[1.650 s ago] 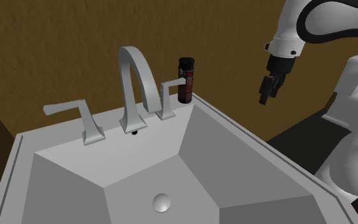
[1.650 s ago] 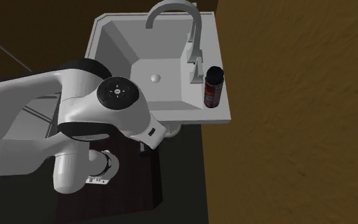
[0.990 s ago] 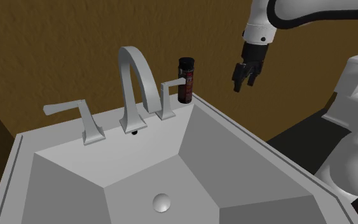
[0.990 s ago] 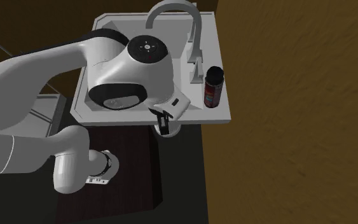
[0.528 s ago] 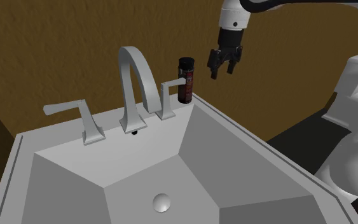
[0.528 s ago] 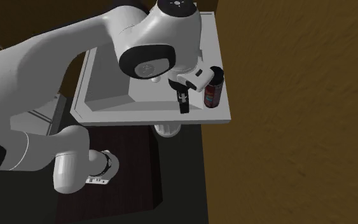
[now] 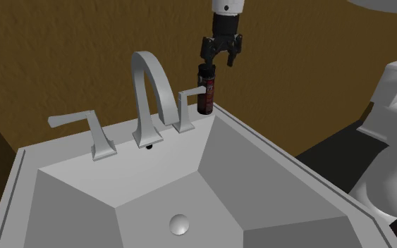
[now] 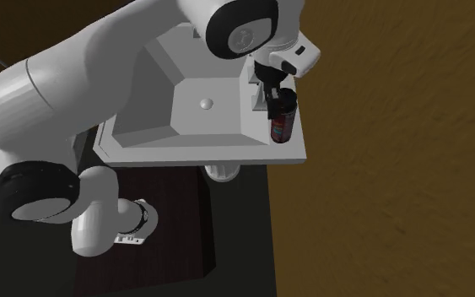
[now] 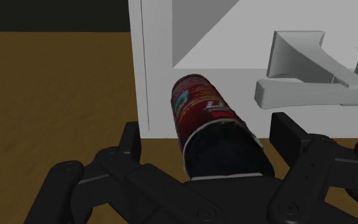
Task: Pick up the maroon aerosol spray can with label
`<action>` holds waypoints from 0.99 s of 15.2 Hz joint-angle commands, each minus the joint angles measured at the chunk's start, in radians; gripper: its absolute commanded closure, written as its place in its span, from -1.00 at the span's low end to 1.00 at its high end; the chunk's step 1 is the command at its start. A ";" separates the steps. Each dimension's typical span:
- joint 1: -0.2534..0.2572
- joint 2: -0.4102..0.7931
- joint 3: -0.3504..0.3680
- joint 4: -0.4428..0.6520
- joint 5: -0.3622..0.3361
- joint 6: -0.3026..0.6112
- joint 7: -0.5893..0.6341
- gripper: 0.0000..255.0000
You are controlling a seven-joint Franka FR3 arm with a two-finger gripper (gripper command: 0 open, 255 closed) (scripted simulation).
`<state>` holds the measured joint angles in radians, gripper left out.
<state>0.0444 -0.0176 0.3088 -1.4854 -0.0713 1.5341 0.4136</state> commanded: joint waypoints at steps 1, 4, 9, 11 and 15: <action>0.018 0.096 0.020 0.143 -0.044 -0.046 0.042 -1.00; 0.033 0.143 0.025 0.201 -0.067 -0.058 0.062 -1.00; 0.023 0.106 0.021 0.084 -0.054 0.025 0.062 -1.00; 0.021 0.097 0.020 0.051 -0.050 0.050 0.062 -1.00; 0.021 0.097 0.020 0.052 -0.050 0.049 0.062 1.00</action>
<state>0.0660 0.0798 0.3291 -1.4311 -0.1221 1.5829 0.4758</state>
